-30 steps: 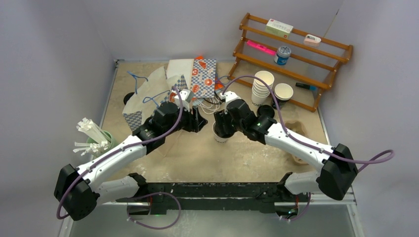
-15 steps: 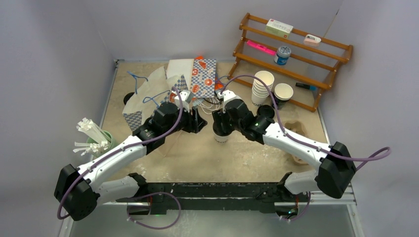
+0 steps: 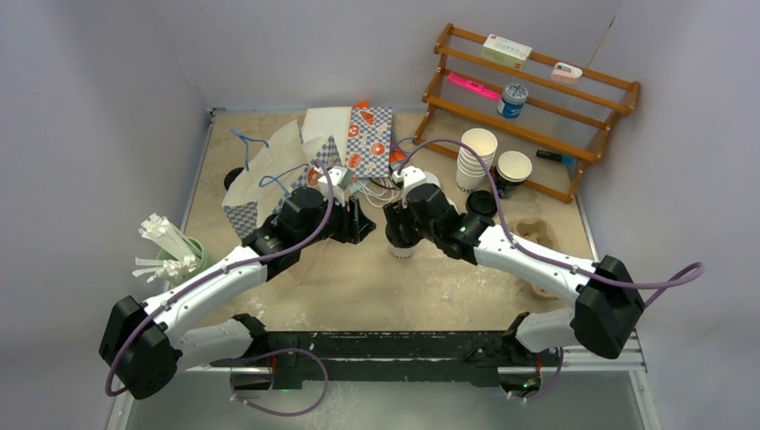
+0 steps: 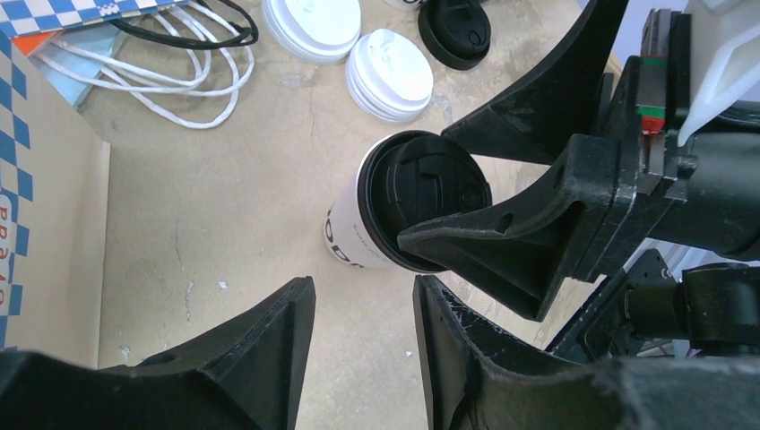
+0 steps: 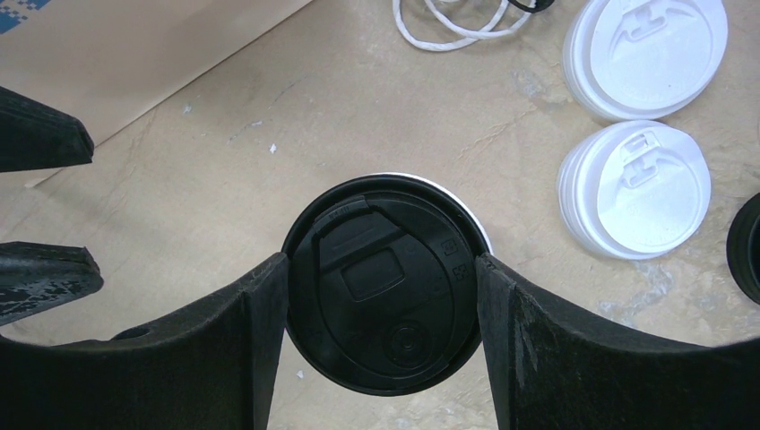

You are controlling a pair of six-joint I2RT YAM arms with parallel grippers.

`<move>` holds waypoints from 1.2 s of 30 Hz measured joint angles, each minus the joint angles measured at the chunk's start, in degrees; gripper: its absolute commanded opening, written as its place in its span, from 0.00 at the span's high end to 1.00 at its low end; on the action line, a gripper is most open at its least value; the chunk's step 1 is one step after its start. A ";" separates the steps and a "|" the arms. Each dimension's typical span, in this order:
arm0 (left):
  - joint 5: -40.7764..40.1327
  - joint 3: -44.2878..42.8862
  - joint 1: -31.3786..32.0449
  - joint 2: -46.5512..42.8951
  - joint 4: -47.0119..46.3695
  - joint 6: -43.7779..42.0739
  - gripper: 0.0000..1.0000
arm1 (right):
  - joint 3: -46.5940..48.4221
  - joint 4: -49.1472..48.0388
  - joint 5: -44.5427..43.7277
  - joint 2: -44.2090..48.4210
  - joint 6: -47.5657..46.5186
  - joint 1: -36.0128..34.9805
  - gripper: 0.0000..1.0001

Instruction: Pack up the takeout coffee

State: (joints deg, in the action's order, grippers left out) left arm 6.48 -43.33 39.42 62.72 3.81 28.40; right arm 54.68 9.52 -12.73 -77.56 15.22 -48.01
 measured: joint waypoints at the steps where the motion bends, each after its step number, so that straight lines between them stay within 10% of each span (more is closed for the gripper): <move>1: 0.11 0.15 0.00 0.13 0.04 0.00 0.54 | -0.02 -0.07 -0.24 0.00 -0.04 0.00 0.36; 36: 1.88 0.81 -0.02 3.08 -2.89 -0.02 0.55 | -1.66 -2.47 -1.31 1.86 1.22 -0.48 0.30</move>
State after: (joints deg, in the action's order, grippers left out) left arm 8.36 -42.52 39.40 65.80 0.93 28.38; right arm 53.01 7.05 -14.04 -75.70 16.45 -48.49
